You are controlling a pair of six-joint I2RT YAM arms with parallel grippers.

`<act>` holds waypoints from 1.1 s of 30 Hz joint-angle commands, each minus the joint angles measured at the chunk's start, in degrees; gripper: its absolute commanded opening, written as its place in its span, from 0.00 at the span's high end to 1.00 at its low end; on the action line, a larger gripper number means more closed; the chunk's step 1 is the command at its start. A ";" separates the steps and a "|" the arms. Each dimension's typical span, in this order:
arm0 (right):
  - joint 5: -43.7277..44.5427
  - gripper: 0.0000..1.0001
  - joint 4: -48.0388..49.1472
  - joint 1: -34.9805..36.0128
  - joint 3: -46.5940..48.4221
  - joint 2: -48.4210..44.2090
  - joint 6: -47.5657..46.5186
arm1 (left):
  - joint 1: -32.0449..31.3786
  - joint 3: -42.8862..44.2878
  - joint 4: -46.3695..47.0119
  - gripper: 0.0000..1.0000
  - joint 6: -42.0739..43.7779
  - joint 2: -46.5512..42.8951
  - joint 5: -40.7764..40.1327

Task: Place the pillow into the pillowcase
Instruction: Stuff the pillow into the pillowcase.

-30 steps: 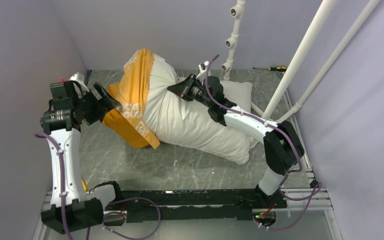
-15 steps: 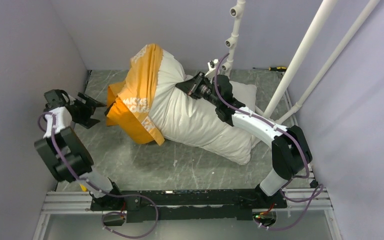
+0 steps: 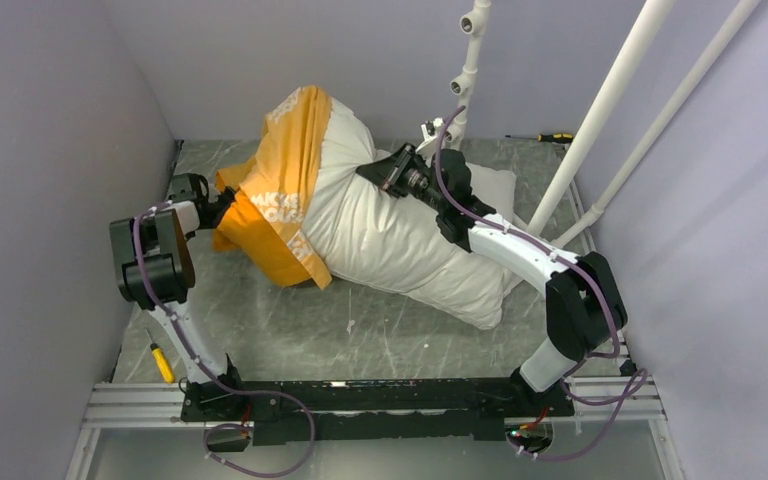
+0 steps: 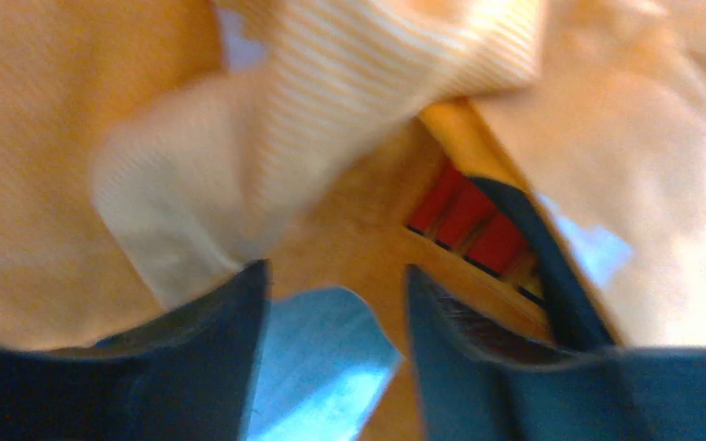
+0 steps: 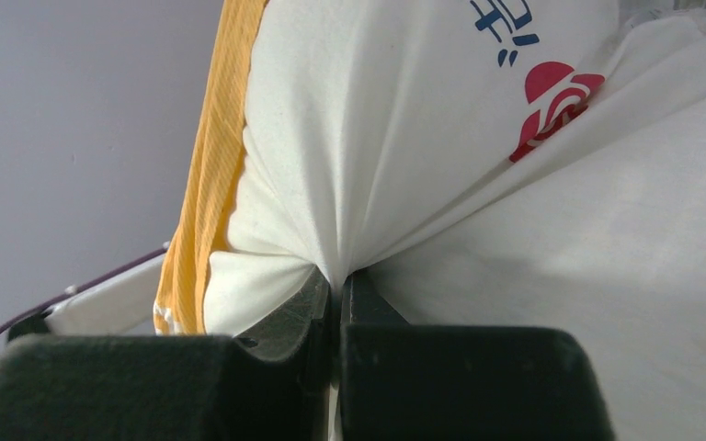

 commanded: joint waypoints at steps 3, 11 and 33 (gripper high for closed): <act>1.64 1.00 3.95 -2.40 1.15 -5.68 -0.12 | 0.93 6.35 -2.15 0.81 1.14 8.02 -7.63; 1.53 1.00 1.62 -3.34 0.85 -8.08 -1.85 | 7.95 10.51 -11.79 1.00 9.59 -3.50 -18.83; -1.25 1.00 -2.30 -4.46 0.58 -10.22 -3.98 | 2.99 16.95 -15.12 0.04 3.39 -28.69 13.20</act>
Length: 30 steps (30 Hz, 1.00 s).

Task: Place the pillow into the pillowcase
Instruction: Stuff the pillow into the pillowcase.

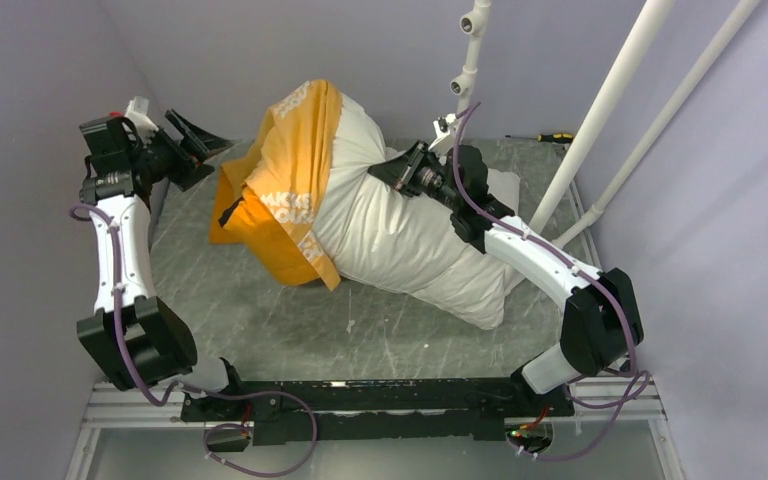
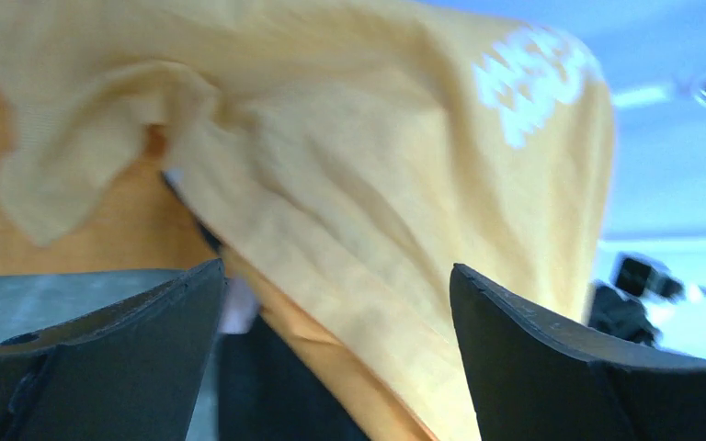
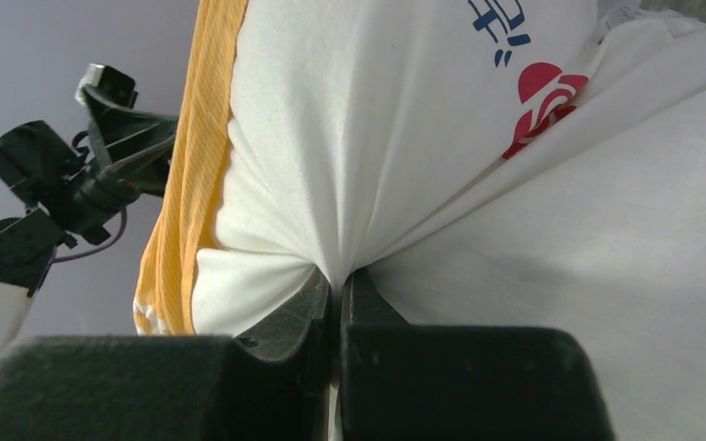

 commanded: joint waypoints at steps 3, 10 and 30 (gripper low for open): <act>0.80 1.00 5.01 -2.26 1.30 -4.11 -0.29 | -7.29 -0.31 -1.14 0.04 -3.81 -3.95 12.38; 1.23 1.00 4.21 -2.27 2.03 -4.53 -0.58 | -12.97 -2.51 -2.58 0.43 -2.95 -3.75 11.15; 3.51 1.00 11.21 -3.17 0.96 -2.77 6.93 | -13.63 3.47 -26.64 1.00 5.51 -29.06 -23.35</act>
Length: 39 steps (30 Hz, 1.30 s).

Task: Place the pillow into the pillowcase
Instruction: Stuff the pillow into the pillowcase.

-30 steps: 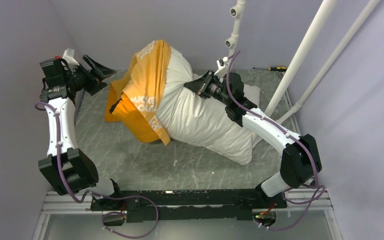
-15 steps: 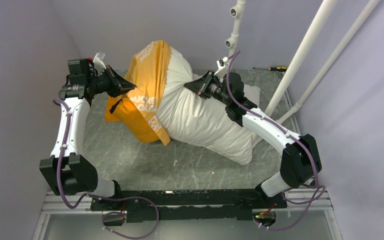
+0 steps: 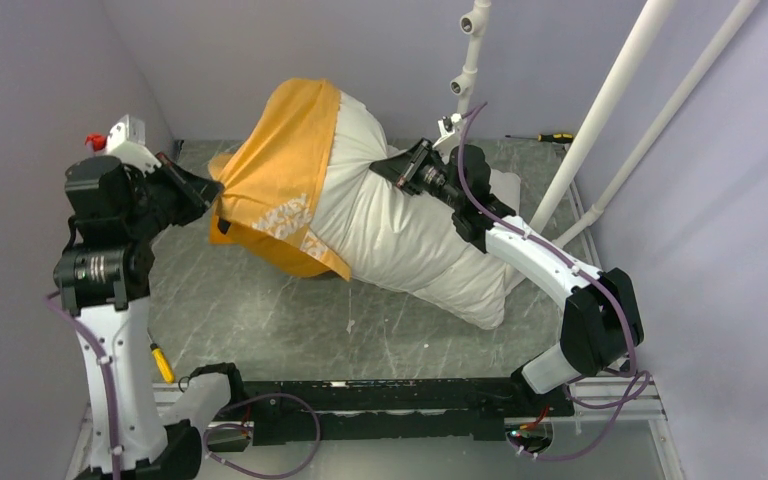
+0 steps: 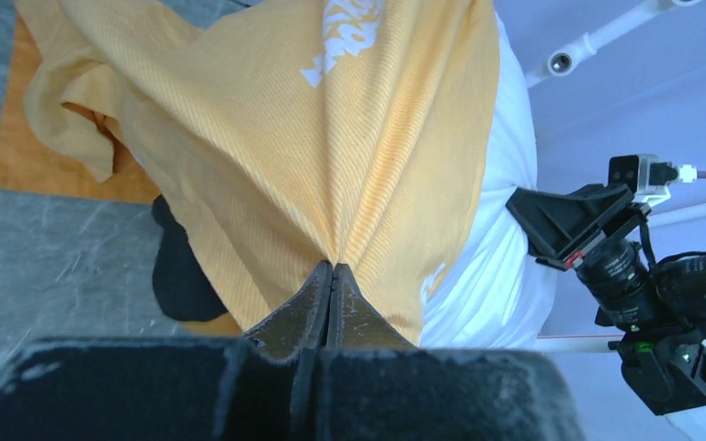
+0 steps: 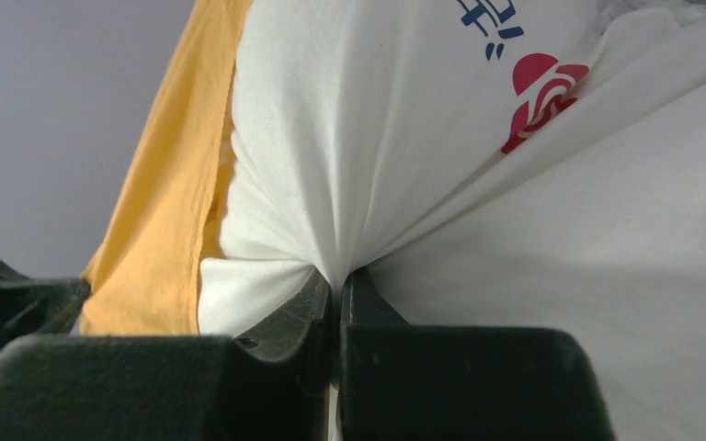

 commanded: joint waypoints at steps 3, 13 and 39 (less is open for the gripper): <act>4.27 1.00 9.79 -2.50 2.05 -2.46 2.92 | -0.03 -3.32 -7.78 1.00 1.93 -4.54 -1.85; 3.74 1.00 11.86 -2.60 4.12 -0.16 5.39 | 0.04 -10.66 -15.11 1.00 -0.67 -16.74 -2.64; -1.03 1.00 13.49 -2.13 0.44 1.30 6.47 | -4.32 19.20 -5.44 0.26 12.37 21.14 6.50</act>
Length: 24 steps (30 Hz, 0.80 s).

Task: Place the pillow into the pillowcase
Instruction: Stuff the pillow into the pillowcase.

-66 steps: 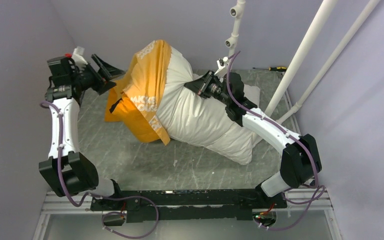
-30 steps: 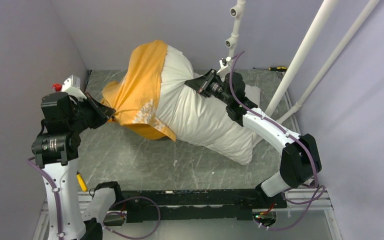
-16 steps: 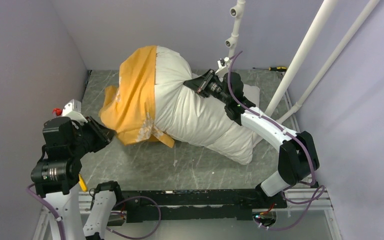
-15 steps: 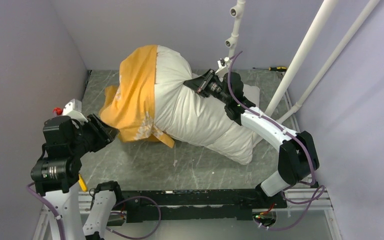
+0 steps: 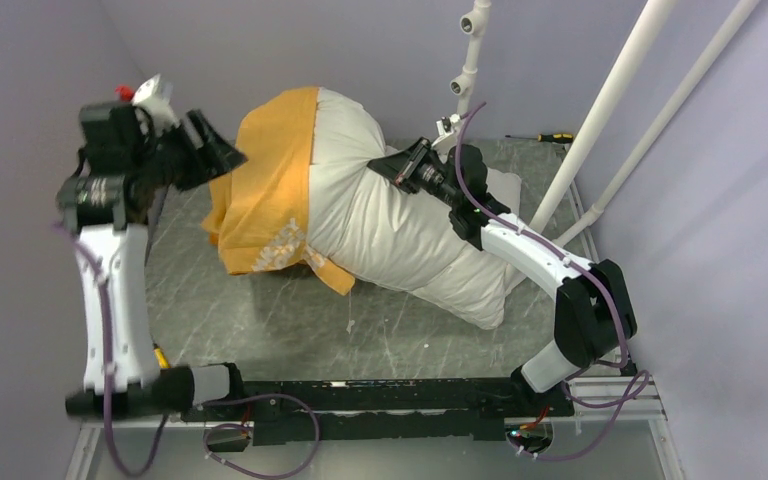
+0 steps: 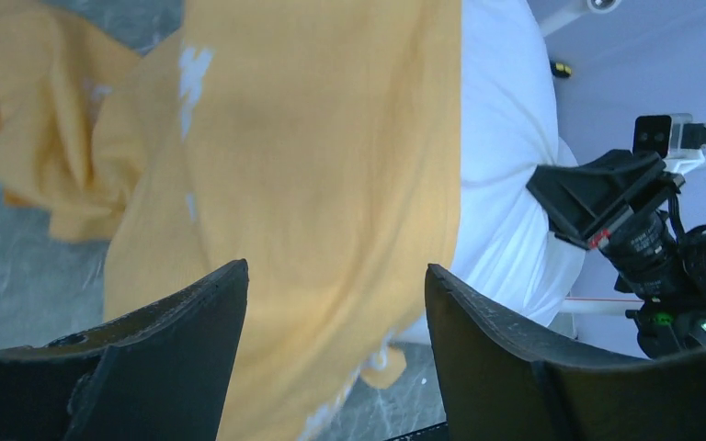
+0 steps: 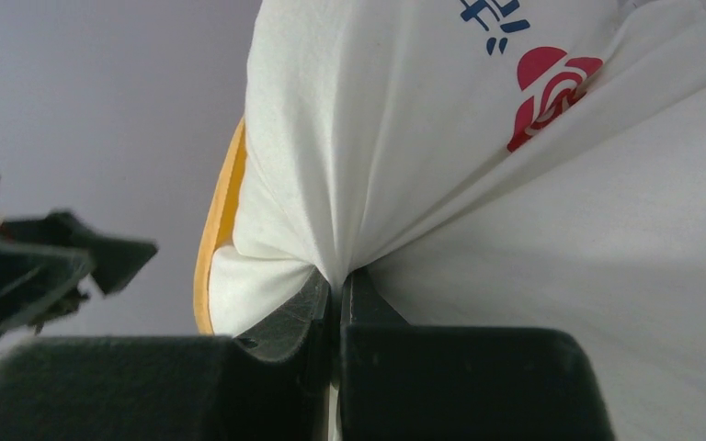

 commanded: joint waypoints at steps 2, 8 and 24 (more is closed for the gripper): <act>0.04 1.00 9.20 -1.28 0.61 -1.15 1.73 | -9.40 13.01 2.84 0.26 6.79 18.38 1.06; -1.00 1.00 9.27 -0.99 0.80 -0.33 2.00 | -22.59 23.32 0.89 0.25 10.90 30.82 -10.76; -3.14 1.00 8.46 -0.44 2.39 0.39 1.90 | -25.42 22.70 3.60 1.00 9.70 27.32 -14.85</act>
